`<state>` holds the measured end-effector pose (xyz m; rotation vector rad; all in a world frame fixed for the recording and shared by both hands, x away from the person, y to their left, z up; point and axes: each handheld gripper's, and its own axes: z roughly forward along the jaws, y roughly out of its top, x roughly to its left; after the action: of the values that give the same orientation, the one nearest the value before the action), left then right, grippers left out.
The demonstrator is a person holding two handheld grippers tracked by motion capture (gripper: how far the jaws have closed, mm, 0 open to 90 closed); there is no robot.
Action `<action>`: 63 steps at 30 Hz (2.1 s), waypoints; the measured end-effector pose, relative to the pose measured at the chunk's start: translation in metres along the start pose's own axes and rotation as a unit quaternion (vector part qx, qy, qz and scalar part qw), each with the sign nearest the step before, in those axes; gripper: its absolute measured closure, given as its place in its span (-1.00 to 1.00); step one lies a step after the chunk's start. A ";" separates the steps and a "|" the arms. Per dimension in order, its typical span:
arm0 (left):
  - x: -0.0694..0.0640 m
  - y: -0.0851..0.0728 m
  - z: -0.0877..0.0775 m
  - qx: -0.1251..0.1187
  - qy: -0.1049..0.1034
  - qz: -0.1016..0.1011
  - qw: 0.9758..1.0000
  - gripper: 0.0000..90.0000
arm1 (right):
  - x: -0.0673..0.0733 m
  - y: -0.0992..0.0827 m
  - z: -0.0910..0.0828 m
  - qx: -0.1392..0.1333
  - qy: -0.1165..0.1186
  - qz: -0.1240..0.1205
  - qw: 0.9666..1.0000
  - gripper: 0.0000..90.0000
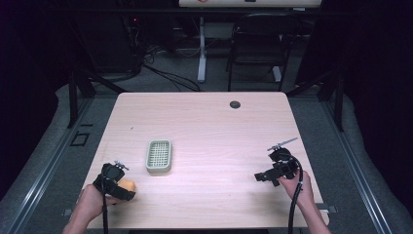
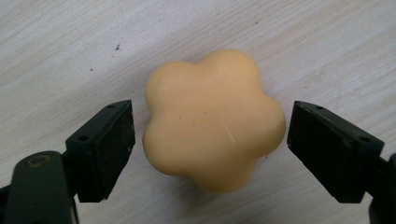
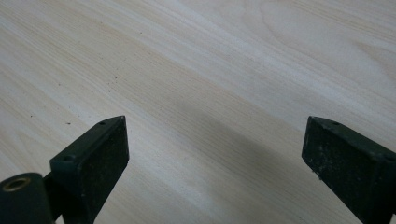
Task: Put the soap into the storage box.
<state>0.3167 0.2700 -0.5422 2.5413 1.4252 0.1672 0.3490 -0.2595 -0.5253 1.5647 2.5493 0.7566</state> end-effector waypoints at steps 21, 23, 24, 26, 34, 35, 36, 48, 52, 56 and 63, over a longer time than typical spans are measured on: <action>-0.002 0.001 0.005 0.014 0.002 0.012 1.000 -0.42 | 0.000 0.000 0.001 0.009 0.003 -0.004 1.000 -0.84; -0.002 0.001 0.005 0.014 0.002 0.012 1.000 -0.42 | 0.001 0.000 0.001 0.009 0.004 -0.004 1.000 -0.84; -0.002 0.001 0.005 0.014 0.002 0.012 1.000 -0.42 | 0.001 0.000 0.001 0.009 0.004 -0.004 1.000 -0.84; -0.002 0.001 0.005 0.014 0.001 0.011 1.000 -0.41 | 0.001 0.000 0.001 0.008 0.004 -0.003 1.000 -0.84; -0.002 0.001 0.004 0.013 -0.004 0.013 1.000 -0.41 | 0.001 0.000 0.001 0.008 0.004 -0.002 1.000 -0.84; -0.002 0.001 0.004 0.013 -0.004 0.015 1.000 -0.41 | 0.001 0.000 0.001 0.008 0.004 -0.002 1.000 -0.84; -0.002 0.001 0.003 0.013 -0.004 0.016 1.000 -0.41 | 0.001 0.000 0.001 0.008 0.004 -0.003 1.000 -0.84; -0.004 0.000 0.000 0.003 0.001 0.018 1.000 -0.40 | 0.000 0.000 0.001 0.009 0.005 -0.003 1.000 -0.84; -0.003 -0.001 -0.002 0.003 0.003 0.018 1.000 -0.40 | 0.001 0.000 0.001 0.008 0.005 -0.002 1.000 -0.84; -0.004 -0.002 -0.004 -0.002 0.005 0.017 1.000 -0.40 | 0.001 0.000 0.001 0.007 0.006 -0.002 1.000 -0.84; -0.005 -0.001 -0.006 -0.005 0.005 0.023 1.000 -0.40 | 0.000 0.000 0.001 0.009 0.005 -0.003 1.000 -0.84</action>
<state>0.3121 0.2667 -0.5365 2.5694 1.3657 0.1942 0.3492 -0.2589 -0.5259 1.5623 2.5731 0.7465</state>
